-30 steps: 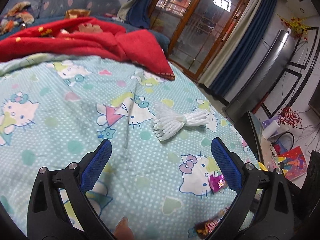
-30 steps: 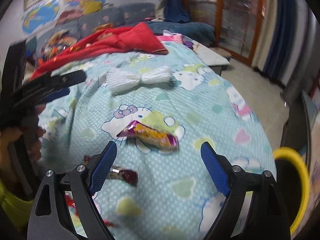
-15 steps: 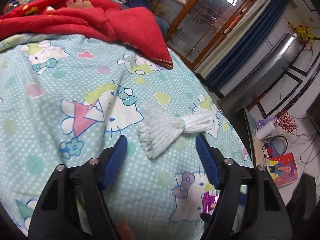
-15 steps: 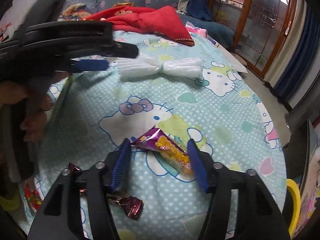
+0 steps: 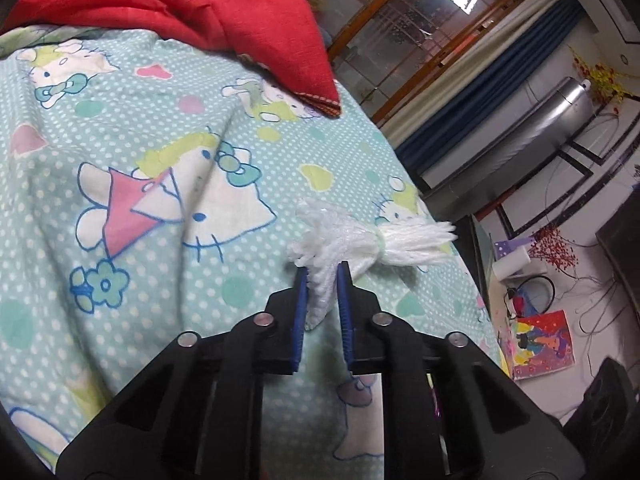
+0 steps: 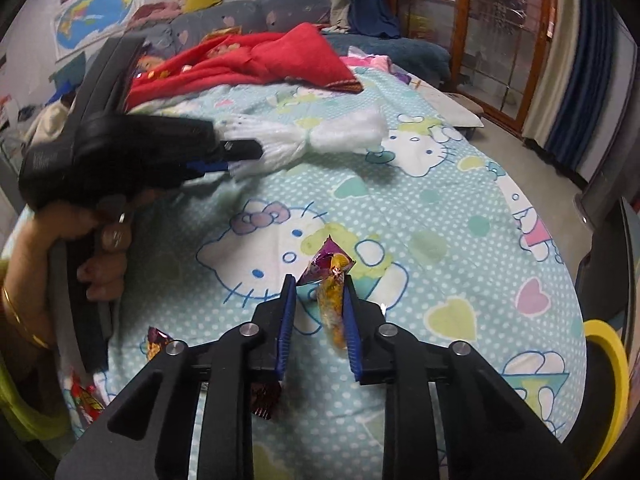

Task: Collect trash
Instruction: 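Grasp the white tied plastic bag with the left tool while the right tool grasps the purple wrapper, then carry the white bag and purple wrapper over the yellow bin with both tools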

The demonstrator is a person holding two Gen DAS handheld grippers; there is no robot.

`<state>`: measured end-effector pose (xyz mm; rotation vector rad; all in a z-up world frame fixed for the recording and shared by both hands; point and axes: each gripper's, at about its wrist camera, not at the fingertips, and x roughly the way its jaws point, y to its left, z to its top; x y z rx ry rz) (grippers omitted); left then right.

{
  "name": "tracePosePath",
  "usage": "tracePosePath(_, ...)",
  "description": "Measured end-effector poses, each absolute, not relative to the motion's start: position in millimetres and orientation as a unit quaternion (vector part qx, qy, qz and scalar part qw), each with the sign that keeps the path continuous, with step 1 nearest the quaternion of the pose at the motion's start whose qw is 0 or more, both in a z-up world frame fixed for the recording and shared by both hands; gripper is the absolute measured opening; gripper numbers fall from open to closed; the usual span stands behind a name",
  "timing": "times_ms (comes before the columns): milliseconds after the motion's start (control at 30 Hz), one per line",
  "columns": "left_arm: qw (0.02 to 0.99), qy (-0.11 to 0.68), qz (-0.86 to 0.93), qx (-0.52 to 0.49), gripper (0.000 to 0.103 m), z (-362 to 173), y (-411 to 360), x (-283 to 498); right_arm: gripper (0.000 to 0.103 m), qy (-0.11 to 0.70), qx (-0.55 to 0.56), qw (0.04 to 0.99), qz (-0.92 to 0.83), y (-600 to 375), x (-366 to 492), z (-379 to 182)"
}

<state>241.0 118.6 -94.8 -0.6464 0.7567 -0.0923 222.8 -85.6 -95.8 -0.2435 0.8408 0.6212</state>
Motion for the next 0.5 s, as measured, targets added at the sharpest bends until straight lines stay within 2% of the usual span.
tracePosePath(500, 0.917, 0.306, -0.048, -0.251, 0.008, -46.9, 95.4, 183.5, 0.015, 0.381, -0.052, 0.875, 0.293, -115.2, 225.7, -63.3)
